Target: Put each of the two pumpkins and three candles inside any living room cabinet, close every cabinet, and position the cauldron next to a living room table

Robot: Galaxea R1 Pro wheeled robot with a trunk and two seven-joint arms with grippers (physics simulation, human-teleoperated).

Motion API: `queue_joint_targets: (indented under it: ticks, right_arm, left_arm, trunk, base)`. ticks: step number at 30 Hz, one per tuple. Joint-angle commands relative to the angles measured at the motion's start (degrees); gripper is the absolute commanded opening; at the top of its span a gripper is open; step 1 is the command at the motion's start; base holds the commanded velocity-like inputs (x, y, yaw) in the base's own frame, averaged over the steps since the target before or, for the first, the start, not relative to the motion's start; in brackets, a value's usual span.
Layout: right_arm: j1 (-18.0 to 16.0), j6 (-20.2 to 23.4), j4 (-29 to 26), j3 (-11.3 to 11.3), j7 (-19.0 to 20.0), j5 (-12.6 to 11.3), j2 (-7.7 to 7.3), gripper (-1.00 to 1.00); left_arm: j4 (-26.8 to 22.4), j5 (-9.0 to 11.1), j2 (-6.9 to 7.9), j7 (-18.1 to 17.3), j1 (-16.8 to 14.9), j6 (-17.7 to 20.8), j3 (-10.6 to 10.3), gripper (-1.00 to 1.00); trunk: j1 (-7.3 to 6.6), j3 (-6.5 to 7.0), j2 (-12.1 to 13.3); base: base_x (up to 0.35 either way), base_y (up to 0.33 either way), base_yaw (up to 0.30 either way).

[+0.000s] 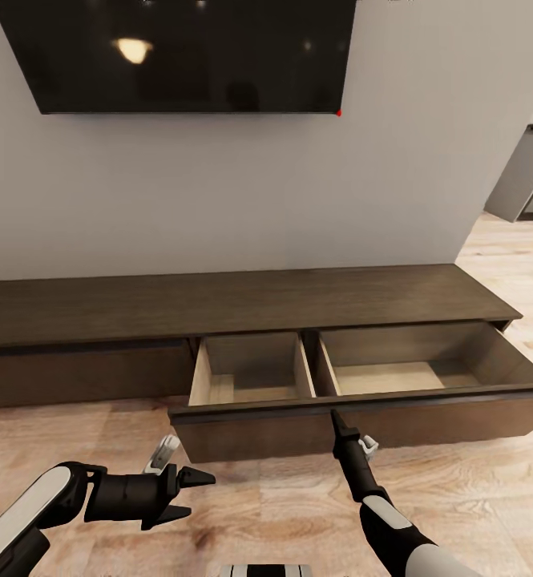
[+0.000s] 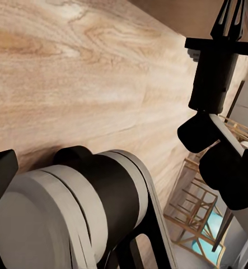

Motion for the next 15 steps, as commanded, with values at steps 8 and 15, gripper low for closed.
queue_joint_targets:
  ticks: [8, 15]
  right_arm:
    - [0.0, 0.1, -0.1, 2.3, 0.6, 0.2, 0.02, -1.0]
    - [0.0, 0.0, -0.1, 2.3, 0.7, 0.2, 0.03, -1.0]
  left_arm:
    - [0.0, 0.6, 0.03, 0.6, -0.1, -0.1, 0.0, 1.0]
    - [0.0, 0.6, 0.03, 0.6, -0.1, 0.0, 0.0, 1.0]
  trunk:
    - [-0.03, -0.04, 0.0]
    - [-0.03, -0.04, 0.0]
  base:
    - [-0.033, 0.0, 0.0]
    - [-0.044, 0.0, 0.0]
